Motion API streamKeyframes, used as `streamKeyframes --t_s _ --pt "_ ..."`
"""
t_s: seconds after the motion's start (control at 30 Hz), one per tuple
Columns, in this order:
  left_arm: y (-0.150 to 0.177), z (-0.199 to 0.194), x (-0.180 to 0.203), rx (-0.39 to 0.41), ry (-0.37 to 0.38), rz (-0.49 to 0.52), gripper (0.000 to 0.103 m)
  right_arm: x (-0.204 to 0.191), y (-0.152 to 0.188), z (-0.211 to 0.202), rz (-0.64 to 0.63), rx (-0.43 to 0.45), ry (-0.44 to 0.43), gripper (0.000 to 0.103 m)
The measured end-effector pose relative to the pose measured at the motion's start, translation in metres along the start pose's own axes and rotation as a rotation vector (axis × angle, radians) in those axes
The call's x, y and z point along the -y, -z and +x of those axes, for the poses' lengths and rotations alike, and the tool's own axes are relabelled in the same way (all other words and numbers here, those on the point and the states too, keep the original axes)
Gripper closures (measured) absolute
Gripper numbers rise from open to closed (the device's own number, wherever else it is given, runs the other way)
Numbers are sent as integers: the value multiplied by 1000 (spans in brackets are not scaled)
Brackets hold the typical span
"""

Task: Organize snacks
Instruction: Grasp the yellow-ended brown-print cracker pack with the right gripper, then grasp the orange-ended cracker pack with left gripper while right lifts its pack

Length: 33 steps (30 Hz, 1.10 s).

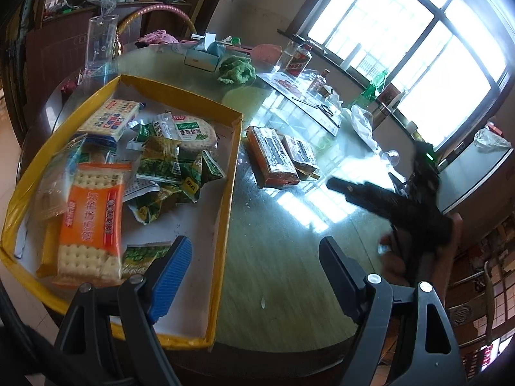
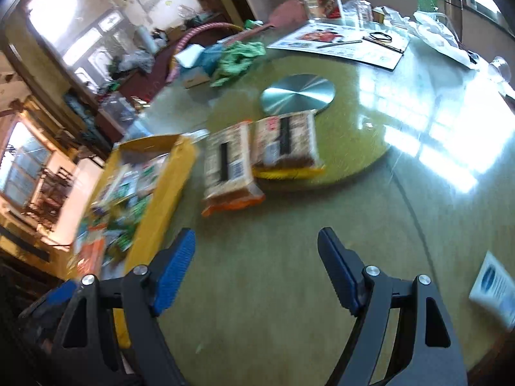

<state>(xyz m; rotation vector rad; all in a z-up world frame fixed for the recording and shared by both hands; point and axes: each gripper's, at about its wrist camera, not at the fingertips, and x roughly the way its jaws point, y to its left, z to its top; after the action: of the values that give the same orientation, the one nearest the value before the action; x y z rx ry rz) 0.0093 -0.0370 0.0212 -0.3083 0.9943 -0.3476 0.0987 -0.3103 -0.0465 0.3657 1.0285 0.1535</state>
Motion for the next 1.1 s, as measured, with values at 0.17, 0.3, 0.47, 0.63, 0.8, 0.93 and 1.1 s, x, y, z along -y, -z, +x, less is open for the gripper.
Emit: streamKeyframes --t_s 0.17,0.3,0.47,0.63,0.8,0.93,1.1 --pt "-1 7 5 -13 10 15 22 19 -42 42 6 -21 66 24" --pt "0 8 6 -1 11 21 22 29 -69 72 25 -54 56 24" --pt "-2 11 10 -3 20 43 22 13 -81 97 -37 -78 98 24" --pt "-5 17 13 -18 17 50 22 -8 -76 110 -170 -71 281 32" --pt "-11 28 22 -49 21 54 22 11 -56 90 -160 -73 283 34" --pt "-19 47 33 -92 23 55 22 38 -21 55 -102 -60 250 34" --pt "-32 87 45 -152 -6 29 22 62 21 19 -37 -29 288 34"
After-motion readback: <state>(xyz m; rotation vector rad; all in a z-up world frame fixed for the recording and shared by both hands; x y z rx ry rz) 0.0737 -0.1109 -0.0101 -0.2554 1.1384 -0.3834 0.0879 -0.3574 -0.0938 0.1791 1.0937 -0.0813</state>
